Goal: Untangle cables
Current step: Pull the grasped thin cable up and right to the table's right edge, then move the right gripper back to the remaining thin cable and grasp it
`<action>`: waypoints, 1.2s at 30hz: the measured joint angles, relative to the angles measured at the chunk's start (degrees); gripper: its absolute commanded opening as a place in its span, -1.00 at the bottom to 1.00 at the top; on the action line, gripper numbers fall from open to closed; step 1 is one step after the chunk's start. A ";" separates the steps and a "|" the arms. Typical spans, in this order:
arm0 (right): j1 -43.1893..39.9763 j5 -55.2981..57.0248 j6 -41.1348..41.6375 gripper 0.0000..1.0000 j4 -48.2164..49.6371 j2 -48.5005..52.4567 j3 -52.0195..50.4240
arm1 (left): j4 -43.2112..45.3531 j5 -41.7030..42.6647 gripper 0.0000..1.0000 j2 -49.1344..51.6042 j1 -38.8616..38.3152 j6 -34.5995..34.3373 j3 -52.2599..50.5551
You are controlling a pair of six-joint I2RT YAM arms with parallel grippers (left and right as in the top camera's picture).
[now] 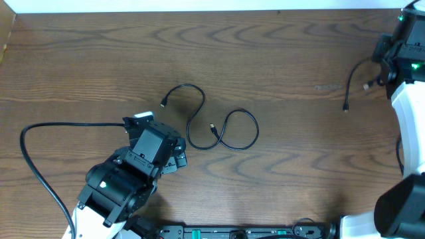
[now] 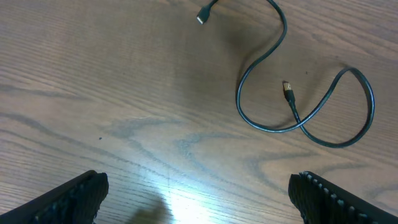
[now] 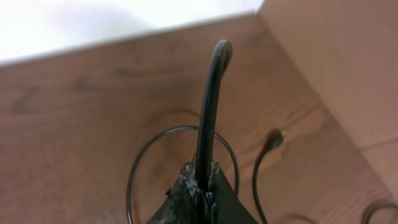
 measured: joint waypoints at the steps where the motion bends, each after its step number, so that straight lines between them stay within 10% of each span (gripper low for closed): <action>1: -0.31 -0.04 0.02 -0.98 -0.70 0.66 0.00 | 0.00 0.00 0.94 0.00 0.00 0.00 0.00; 7: -0.79 -2.84 0.04 -0.81 -3.04 3.80 0.00 | 0.00 0.00 0.94 0.00 0.00 0.00 0.00; 8: -0.81 -3.93 0.17 -0.49 -3.21 4.35 0.00 | 0.00 0.00 0.94 0.00 0.00 0.00 0.00; 10: -0.85 -5.40 0.39 0.88 -3.39 5.03 0.00 | 0.00 0.00 0.94 0.00 0.00 0.00 0.00; 11: -0.85 -6.19 0.39 0.99 -3.58 5.27 0.00 | 0.00 0.00 0.94 0.00 0.00 0.00 0.00; 36: 1.01 -46.75 -6.23 0.98 -10.82 6.01 0.00 | 0.02 0.00 0.94 0.00 0.00 0.00 0.00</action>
